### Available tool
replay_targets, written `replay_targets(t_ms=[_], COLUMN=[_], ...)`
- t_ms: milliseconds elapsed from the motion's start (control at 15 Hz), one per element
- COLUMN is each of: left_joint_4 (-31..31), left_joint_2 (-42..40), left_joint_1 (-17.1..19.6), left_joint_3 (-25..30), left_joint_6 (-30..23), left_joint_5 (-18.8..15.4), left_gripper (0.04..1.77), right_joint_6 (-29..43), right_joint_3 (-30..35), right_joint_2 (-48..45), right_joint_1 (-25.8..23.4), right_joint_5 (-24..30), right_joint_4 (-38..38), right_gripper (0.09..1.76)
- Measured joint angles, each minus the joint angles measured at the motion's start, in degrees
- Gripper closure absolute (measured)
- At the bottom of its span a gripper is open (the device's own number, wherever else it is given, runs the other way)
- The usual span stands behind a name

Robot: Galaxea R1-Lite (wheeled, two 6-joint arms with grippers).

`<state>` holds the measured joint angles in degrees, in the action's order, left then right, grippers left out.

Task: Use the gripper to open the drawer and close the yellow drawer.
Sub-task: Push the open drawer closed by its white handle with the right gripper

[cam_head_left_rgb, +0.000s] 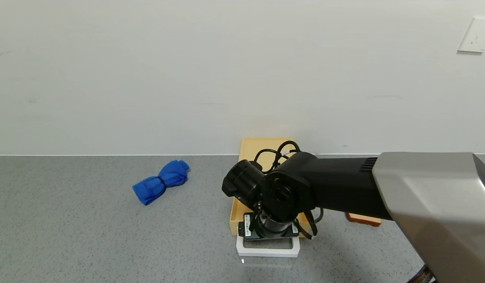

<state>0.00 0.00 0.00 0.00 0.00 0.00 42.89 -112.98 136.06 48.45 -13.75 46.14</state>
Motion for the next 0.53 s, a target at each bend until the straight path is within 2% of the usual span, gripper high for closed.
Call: replay_targets(t_ms=[533], left_joint_4=[0.0], left_joint_2=[0.0], left_joint_1=[0.0], left_joint_3=[0.0], left_joint_6=[0.0], left_joint_5=[0.0], left_gripper=[0.09], right_joint_6=[-5.1], right_joint_3=[-0.5], right_joint_2=[0.6], right_joint_1=[-3.3], right_joint_5=[-0.2], right_joint_4=[-5.9], right_gripper=[0.14])
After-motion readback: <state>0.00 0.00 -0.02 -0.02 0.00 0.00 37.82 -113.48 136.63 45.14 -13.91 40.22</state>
